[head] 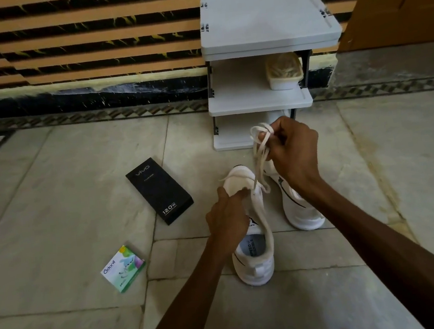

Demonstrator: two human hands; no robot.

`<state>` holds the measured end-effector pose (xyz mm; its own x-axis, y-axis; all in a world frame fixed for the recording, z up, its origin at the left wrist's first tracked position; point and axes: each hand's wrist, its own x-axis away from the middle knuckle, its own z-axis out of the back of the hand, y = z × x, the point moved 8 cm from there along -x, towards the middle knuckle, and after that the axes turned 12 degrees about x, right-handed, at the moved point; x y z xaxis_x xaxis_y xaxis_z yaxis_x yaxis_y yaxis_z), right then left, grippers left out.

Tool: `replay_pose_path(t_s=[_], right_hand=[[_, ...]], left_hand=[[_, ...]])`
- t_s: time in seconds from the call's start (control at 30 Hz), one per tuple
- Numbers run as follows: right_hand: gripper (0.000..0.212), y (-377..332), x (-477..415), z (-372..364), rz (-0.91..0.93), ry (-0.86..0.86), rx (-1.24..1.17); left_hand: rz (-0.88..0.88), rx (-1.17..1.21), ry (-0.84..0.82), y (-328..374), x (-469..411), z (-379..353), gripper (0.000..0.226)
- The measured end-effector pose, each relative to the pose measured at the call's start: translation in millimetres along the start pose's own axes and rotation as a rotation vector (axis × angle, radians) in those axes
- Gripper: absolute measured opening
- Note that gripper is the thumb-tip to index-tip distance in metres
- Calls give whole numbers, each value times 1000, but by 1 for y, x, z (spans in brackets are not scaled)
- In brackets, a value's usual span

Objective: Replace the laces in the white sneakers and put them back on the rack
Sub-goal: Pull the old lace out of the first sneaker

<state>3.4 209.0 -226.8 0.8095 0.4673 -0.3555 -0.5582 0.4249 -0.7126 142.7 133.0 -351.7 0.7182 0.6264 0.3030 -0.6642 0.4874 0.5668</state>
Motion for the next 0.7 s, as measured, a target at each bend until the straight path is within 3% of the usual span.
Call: replay_pose_path(t_s=[0.2, 0.4, 0.5, 0.7], right_hand=[[17, 6, 9, 7, -7, 78, -48], [10, -6, -5, 34, 6, 244, 15], [9, -19, -24, 30, 53, 123, 76], [10, -10, -21, 19, 31, -70, 108]], left_hand=[[5, -24, 174, 11, 13, 3, 39], [-65, -63, 170, 14, 15, 4, 41], [10, -9, 169, 14, 17, 4, 38], [-51, -102, 142, 12, 8, 4, 50]])
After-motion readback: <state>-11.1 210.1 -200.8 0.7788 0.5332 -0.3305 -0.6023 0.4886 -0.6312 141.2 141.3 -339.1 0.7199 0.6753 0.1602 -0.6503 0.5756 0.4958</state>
